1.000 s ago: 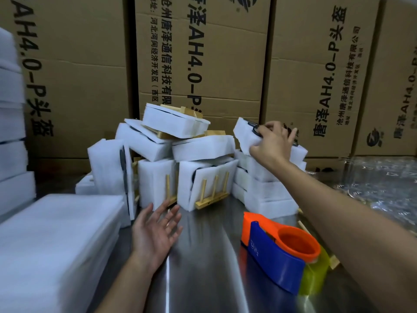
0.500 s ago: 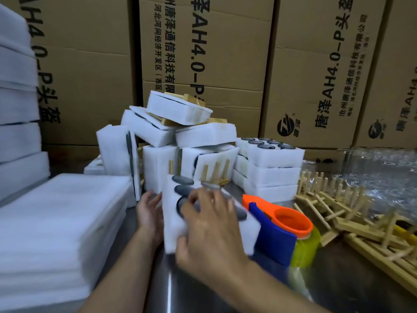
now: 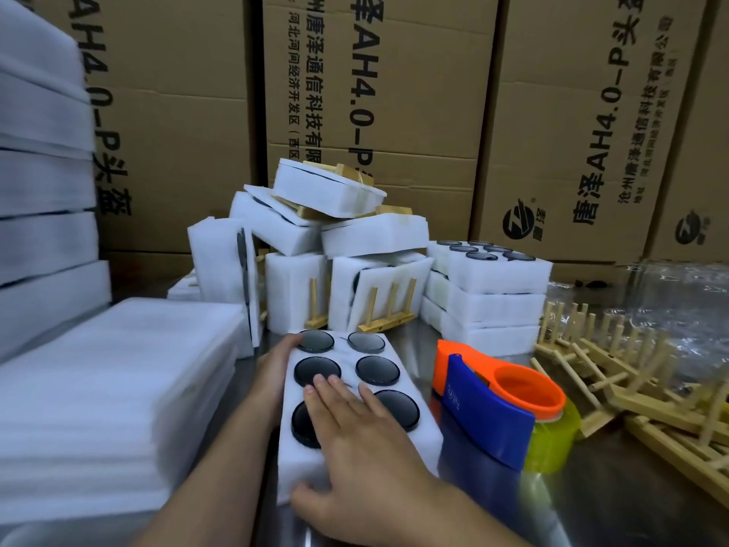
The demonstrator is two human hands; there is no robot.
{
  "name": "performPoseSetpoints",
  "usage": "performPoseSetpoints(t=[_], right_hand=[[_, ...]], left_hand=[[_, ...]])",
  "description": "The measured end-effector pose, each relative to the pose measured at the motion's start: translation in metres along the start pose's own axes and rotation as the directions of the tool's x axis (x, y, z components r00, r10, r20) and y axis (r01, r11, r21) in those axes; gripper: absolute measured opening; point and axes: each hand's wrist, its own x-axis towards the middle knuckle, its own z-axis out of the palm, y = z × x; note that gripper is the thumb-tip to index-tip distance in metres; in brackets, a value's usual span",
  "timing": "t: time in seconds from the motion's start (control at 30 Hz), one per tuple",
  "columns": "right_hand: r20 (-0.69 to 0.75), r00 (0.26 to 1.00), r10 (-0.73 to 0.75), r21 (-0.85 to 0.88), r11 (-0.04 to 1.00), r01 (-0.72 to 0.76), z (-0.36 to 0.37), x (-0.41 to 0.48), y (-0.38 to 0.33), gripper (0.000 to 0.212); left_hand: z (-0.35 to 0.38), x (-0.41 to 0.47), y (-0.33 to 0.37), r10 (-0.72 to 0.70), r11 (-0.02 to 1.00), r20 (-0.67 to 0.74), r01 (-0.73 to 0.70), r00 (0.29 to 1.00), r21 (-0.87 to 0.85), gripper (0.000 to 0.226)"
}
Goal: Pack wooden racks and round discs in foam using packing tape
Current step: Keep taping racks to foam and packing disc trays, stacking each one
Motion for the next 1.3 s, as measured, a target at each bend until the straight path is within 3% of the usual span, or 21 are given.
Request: performPoseSetpoints(t=[0.07, 0.27, 0.4, 0.53, 0.6, 0.67, 0.73, 0.77, 0.83, 0.9, 0.97, 1.03, 1.17, 1.3], right_hand=[[0.019, 1.000, 0.004, -0.061, 0.998, -0.003, 0.003, 0.002, -0.002, 0.097], [0.032, 0.999, 0.032, -0.124, 0.992, -0.028, 0.007, 0.007, -0.002, 0.107], [-0.059, 0.998, 0.017, -0.080, 0.997, -0.021, 0.012, 0.008, -0.001, 0.098], [-0.102, 0.995, 0.005, -0.073, 0.997, -0.012, 0.016, 0.009, 0.002, 0.096], [-0.111, 0.994, -0.002, -0.075, 0.997, -0.006, 0.017, 0.009, 0.003, 0.096], [-0.122, 0.992, -0.011, -0.079, 0.997, 0.001, 0.018, 0.010, 0.004, 0.096], [-0.121, 0.992, -0.021, -0.086, 0.996, 0.010, 0.019, 0.011, 0.005, 0.096], [-0.120, 0.993, -0.021, -0.084, 0.996, 0.011, 0.020, 0.011, 0.005, 0.096], [-0.119, 0.993, -0.018, -0.074, 0.997, 0.009, 0.020, 0.011, 0.005, 0.096], [-0.112, 0.994, -0.016, -0.071, 0.997, 0.008, 0.021, 0.010, 0.005, 0.097], [-0.102, 0.995, -0.015, -0.073, 0.997, 0.008, 0.020, 0.010, 0.005, 0.096], [-0.095, 0.995, -0.015, -0.074, 0.997, 0.008, 0.020, 0.009, 0.005, 0.095], [-0.079, 0.997, -0.017, -0.071, 0.997, 0.011, 0.017, 0.008, 0.005, 0.093], [-0.077, 0.996, -0.038, -0.038, 0.999, 0.035, 0.014, 0.004, 0.005, 0.091]], left_hand=[[0.000, -0.001, 0.001, -0.046, 0.999, -0.011, 0.046, 0.999, 0.004, 0.032], [0.006, 0.001, 0.001, -0.008, 1.000, -0.152, 0.011, 0.988, 0.024, 0.013], [0.000, -0.001, 0.000, 0.190, 0.965, -0.213, -0.143, 0.958, 0.219, 0.015], [-0.001, -0.010, 0.005, 0.352, 0.875, -0.172, -0.258, 0.920, 0.409, 0.025], [0.001, -0.018, 0.011, 0.480, 0.693, -0.121, -0.290, 0.869, 0.660, 0.027], [0.008, -0.028, 0.025, 0.622, 0.388, 0.001, -0.309, 0.783, 0.868, 0.031], [0.017, -0.044, 0.047, 0.688, 0.115, 0.110, -0.258, 0.717, 0.959, 0.037], [0.021, -0.053, 0.059, 0.694, 0.016, 0.130, -0.196, 0.708, 0.980, 0.041], [0.015, -0.064, 0.084, 0.670, -0.086, 0.094, -0.048, 0.737, 0.995, 0.048], [-0.009, -0.068, 0.105, 0.558, -0.078, -0.047, 0.108, 0.828, 0.991, 0.053], [-0.033, -0.075, 0.120, 0.339, -0.013, -0.206, 0.224, 0.918, 0.975, 0.071], [-0.043, -0.082, 0.125, 0.229, 0.005, -0.262, 0.268, 0.938, 0.963, 0.079], [-0.040, -0.084, 0.127, 0.355, 0.049, -0.250, 0.249, 0.901, 0.967, 0.055], [-0.030, -0.088, 0.130, 0.552, 0.137, -0.251, 0.211, 0.795, 0.968, 0.014]])
